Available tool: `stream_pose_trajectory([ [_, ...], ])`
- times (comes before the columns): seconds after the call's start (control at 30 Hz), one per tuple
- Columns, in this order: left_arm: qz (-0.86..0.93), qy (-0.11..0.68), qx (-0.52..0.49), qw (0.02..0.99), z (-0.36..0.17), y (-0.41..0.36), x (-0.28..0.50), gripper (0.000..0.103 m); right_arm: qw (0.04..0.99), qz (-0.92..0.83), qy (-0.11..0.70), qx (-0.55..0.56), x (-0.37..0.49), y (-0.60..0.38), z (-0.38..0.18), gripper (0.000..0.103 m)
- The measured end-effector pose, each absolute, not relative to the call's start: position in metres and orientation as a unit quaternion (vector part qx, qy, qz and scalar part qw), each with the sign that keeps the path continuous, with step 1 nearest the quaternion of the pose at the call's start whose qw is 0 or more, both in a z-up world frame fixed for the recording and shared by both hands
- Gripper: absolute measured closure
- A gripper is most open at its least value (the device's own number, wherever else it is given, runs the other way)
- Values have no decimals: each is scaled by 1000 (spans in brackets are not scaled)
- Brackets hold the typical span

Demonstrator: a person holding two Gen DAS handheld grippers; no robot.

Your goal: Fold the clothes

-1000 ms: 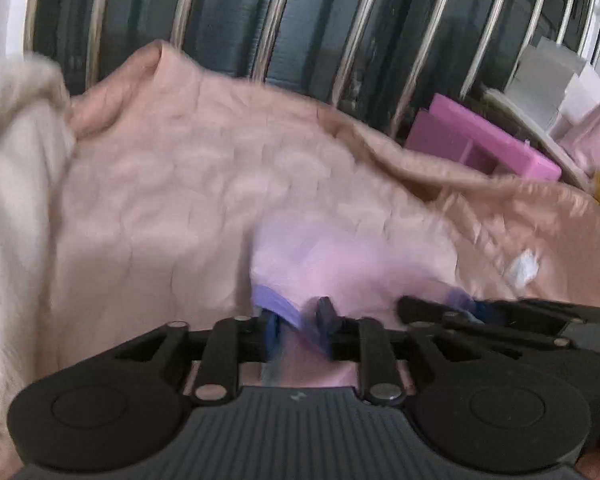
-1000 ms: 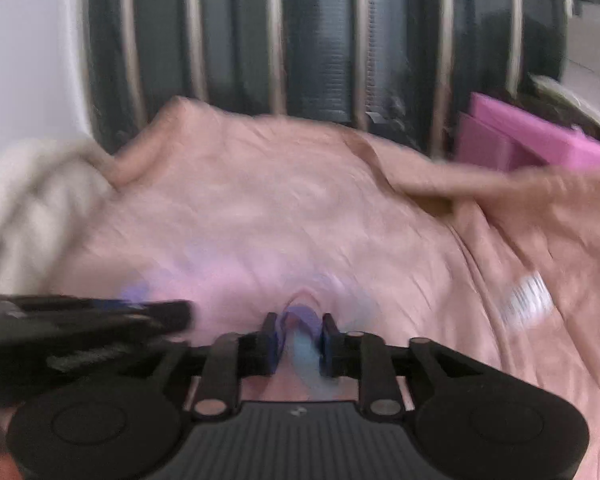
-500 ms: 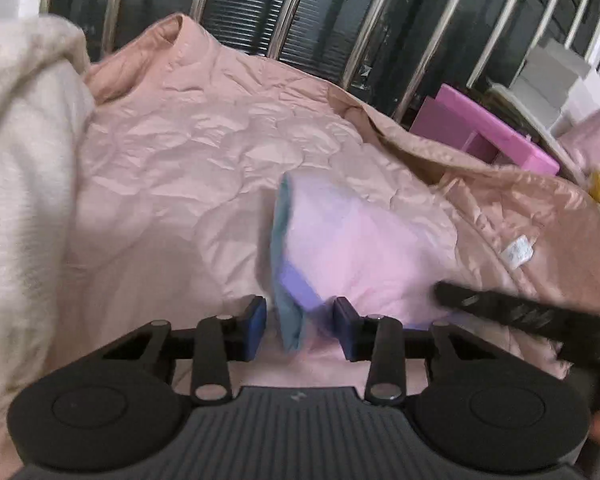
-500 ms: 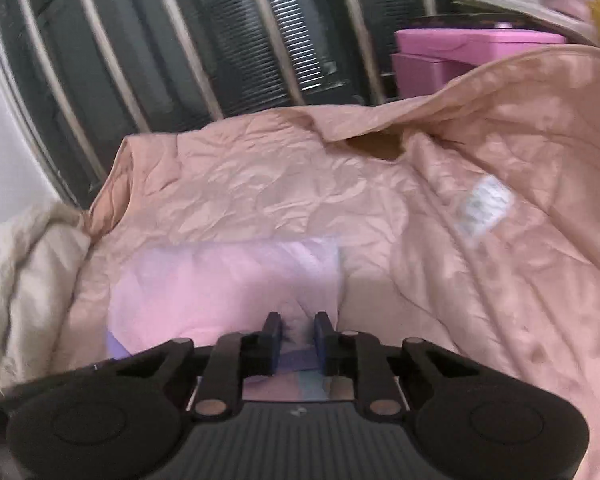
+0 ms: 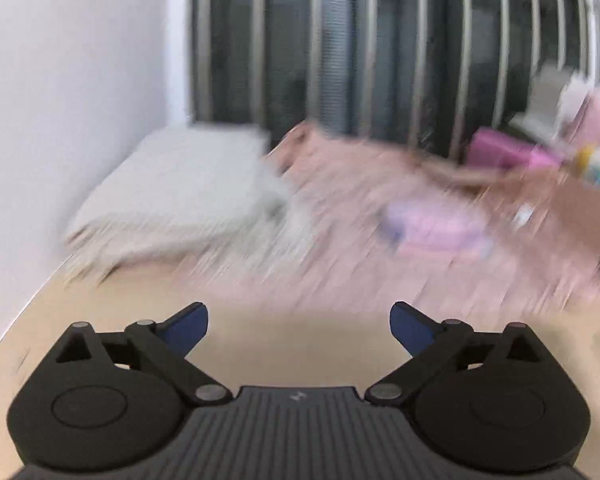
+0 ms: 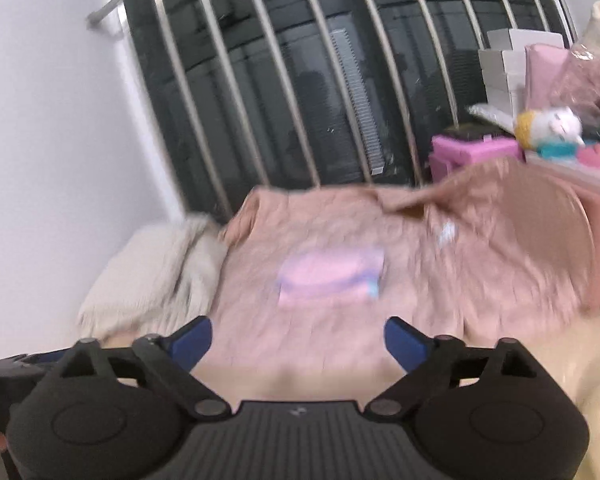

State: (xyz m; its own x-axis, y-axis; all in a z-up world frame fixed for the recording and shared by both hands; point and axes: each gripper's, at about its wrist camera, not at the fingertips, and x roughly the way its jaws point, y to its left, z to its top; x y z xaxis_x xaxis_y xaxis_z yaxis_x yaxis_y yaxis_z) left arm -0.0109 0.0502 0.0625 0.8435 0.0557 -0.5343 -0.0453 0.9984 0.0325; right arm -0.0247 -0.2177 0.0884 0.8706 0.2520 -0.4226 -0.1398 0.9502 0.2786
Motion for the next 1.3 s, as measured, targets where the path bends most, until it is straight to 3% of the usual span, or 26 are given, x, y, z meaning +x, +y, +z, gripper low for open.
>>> stream_pose_trajectory([
  [0.17, 31, 309, 13, 950, 23, 46, -47, 4, 956, 79, 276, 55, -61, -184, 44, 0],
  [0.3, 41, 273, 52, 960, 15, 42, -48, 0, 968, 61, 244, -9, -68, -161, 28, 0],
  [0.83, 13, 317, 12, 948, -3, 42, -22, 1, 944, 41, 328, -4, -18, -135, 1, 0],
  [1.3, -14, 318, 7, 948, -4, 42, -22, 1, 944, 30, 327, -4, -19, -141, 1, 0],
])
